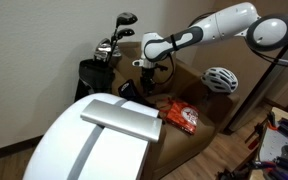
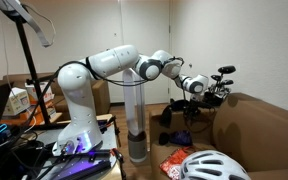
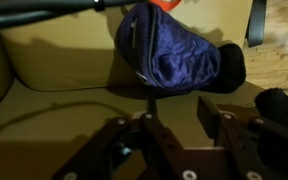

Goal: Remove the cover from the golf club and place it on the sofa

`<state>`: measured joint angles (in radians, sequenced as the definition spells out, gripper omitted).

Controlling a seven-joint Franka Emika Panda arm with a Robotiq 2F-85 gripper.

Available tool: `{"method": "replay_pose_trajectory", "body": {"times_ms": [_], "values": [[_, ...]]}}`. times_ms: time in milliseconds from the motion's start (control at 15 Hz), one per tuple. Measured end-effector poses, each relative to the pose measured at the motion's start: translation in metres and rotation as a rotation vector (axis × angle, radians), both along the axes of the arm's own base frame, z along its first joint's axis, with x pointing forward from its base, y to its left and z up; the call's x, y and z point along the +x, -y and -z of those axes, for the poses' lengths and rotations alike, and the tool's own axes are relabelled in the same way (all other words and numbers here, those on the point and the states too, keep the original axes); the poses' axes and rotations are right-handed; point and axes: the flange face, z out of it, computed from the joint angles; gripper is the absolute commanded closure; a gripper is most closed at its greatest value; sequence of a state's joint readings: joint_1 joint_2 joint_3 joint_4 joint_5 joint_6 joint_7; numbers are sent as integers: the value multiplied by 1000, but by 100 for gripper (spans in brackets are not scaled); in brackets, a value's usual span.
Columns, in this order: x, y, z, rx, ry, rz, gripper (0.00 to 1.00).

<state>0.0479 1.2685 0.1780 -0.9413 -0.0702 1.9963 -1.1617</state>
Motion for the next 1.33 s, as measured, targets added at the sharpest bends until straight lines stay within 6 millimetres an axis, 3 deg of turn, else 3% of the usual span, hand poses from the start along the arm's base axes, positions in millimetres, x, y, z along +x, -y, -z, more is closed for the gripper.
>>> {"method": "replay_pose_trajectory", "body": {"times_ms": [200,600,867,1133,1333], "values": [[10,11,-16,4,44,18,3],[25,56,-91,11,83,213,0],[10,64,-123,48,37,299,0],[-18,80,-137,76,-33,430,0],[-20,84,-140,74,-35,436,0]]}}
